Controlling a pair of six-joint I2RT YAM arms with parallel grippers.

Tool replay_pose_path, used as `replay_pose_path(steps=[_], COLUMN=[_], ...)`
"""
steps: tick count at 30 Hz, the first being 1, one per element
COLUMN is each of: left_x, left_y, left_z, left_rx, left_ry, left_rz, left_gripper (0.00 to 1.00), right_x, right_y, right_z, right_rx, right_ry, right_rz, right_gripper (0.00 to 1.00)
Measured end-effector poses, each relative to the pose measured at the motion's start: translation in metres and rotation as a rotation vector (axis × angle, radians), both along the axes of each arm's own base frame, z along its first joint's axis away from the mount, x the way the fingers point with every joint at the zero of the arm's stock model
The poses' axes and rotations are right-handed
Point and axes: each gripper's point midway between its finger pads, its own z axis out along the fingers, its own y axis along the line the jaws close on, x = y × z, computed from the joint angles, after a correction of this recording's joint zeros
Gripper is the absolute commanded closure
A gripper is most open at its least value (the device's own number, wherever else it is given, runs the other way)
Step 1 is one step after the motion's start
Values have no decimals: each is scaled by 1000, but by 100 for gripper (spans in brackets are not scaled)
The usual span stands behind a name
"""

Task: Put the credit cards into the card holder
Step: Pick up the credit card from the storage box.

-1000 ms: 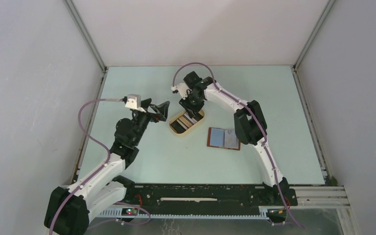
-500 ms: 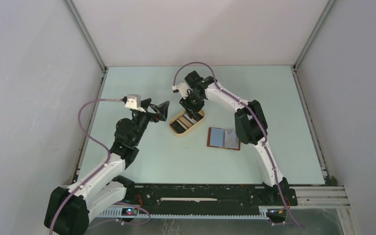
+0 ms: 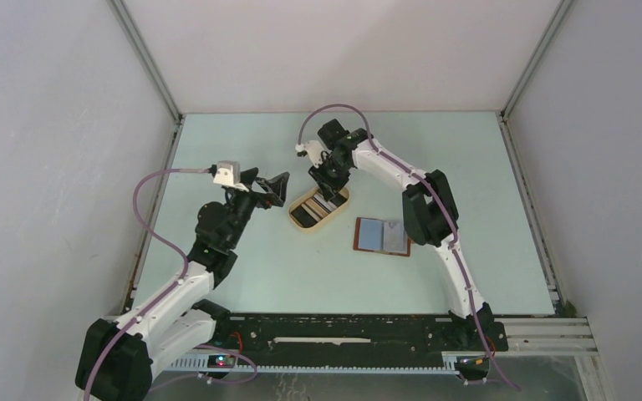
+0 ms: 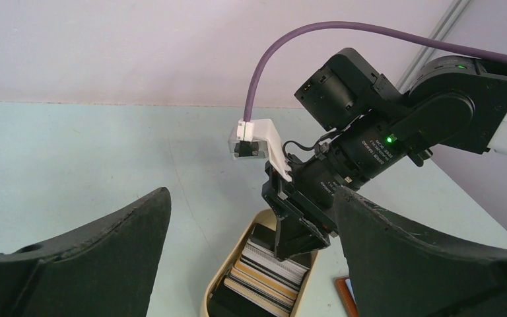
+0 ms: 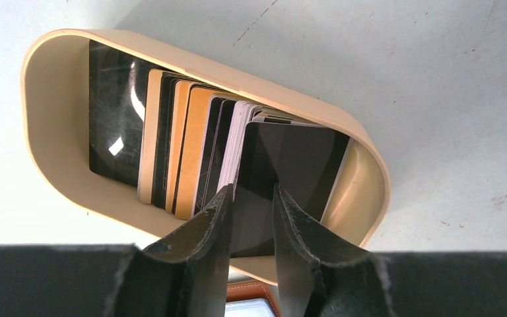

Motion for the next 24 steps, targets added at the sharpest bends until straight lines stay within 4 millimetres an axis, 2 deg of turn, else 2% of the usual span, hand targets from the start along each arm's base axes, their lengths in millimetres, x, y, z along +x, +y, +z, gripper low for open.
replay_pose_path(steps=[11,24], left_x=[0,0], left_y=[0,0], left_z=[1,1], left_rx=[-1,-1], left_ry=[-2,-2], left_rz=[0,1], left_gripper=[3,3], right_x=[-1,10], right_y=[-3,-17], right_z=[10,22], right_rx=[10,11], right_ry=[-1,-31], right_rz=[-4,-39], right_gripper=[78,100])
